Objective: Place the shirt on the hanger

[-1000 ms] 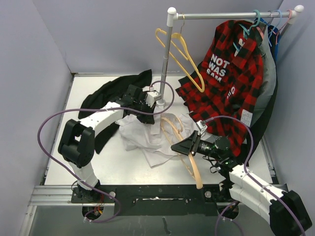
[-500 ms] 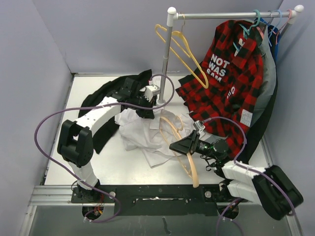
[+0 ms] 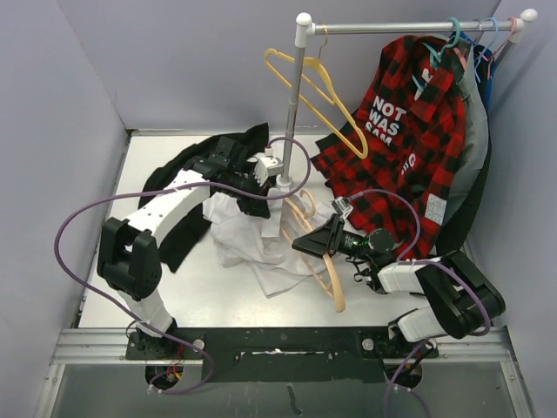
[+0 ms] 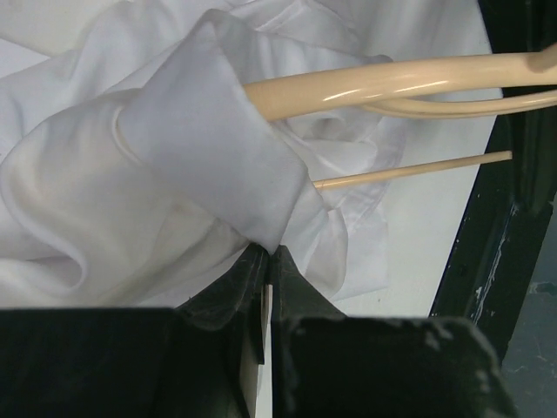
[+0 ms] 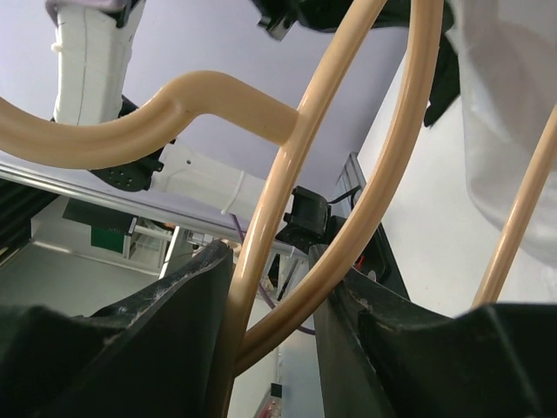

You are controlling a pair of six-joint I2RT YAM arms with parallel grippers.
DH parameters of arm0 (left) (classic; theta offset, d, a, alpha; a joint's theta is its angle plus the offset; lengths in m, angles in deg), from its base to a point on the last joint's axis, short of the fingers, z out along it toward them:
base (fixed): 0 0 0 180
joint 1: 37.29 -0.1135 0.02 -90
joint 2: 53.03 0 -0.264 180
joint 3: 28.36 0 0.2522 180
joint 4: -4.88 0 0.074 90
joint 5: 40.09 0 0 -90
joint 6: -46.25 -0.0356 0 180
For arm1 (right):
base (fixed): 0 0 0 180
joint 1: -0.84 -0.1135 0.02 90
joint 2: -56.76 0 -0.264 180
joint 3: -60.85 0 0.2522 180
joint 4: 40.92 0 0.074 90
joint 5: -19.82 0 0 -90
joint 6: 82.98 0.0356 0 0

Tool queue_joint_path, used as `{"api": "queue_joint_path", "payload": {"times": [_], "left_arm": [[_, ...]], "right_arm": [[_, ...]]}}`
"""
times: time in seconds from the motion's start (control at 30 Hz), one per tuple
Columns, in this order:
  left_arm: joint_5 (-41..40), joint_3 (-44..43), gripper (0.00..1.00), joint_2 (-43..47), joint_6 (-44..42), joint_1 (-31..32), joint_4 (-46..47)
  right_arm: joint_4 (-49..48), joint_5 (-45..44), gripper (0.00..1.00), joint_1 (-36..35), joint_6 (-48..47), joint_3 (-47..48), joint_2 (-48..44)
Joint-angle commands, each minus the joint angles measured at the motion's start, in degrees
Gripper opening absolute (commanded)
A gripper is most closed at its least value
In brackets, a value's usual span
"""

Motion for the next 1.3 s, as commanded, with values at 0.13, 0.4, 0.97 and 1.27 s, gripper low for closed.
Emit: {"api": "queue_joint_path", "payload": {"times": [0.13, 0.4, 0.97, 1.27], "left_arm": [[-1.31, -1.56, 0.00, 7.26, -5.35, -0.39, -1.80], [-8.00, -3.35, 0.00, 7.39, -11.32, -1.00, -2.54], [-8.70, -4.43, 0.00, 6.74, -12.55, -1.47, -5.34], [-17.65, -9.45, 0.00, 7.78, -15.92, -2.25, -3.95]], "right_arm": [[-6.81, 3.00, 0.00, -1.85, -2.17, 10.06, 8.64], [-6.77, 3.64, 0.00, -2.71, 0.39, 8.11, 7.93], [-6.78, 1.61, 0.00, -6.54, -1.08, 12.87, 8.40], [-6.79, 4.28, 0.00, -7.23, -2.66, 10.73, 11.30]]}}
